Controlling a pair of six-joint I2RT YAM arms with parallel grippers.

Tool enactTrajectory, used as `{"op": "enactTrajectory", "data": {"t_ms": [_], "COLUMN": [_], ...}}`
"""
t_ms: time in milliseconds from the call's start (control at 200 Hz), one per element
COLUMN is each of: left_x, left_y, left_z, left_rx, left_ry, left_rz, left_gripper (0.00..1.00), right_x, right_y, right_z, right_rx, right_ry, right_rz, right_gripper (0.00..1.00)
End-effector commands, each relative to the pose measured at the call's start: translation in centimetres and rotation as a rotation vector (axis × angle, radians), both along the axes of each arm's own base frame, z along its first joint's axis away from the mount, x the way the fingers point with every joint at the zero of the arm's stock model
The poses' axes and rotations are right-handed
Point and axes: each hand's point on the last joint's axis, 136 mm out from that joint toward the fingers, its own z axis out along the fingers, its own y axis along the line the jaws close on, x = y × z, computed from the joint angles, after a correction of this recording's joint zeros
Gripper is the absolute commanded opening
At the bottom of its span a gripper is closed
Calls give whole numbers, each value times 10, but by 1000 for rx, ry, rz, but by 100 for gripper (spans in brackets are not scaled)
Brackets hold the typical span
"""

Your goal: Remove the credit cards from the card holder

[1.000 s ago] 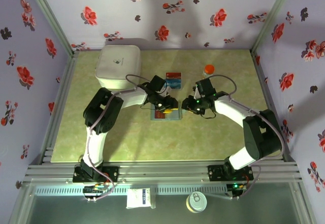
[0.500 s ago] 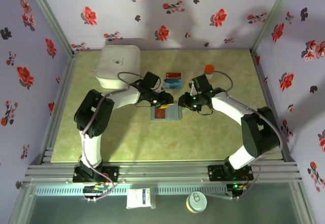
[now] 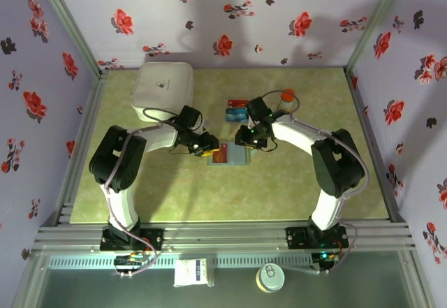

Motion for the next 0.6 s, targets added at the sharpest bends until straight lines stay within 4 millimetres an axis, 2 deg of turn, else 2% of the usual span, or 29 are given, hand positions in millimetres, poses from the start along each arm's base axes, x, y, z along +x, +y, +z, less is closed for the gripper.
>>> {"op": "enactTrajectory", "data": {"t_ms": [0,130,350,595], "left_x": [-1,-2,0,3], "left_y": [8,12,15,24], "left_z": [7,3,5,15], "left_rx": [6,12,9,6], "left_ry": [-31,-20,-24,-52], "left_rz": [-5,-2,0,22], "left_gripper": [34,34,34,34], "right_x": [-1,-1,-4,-11], "right_y": [-16,-20,-1,11], "right_z": [-13,-23,-36,-38], "right_rx": [-135,-175,-94,-29], "right_ry": [22,45,87,110], "right_rz": [21,29,53,52], "right_gripper": [43,44,41,36]}}
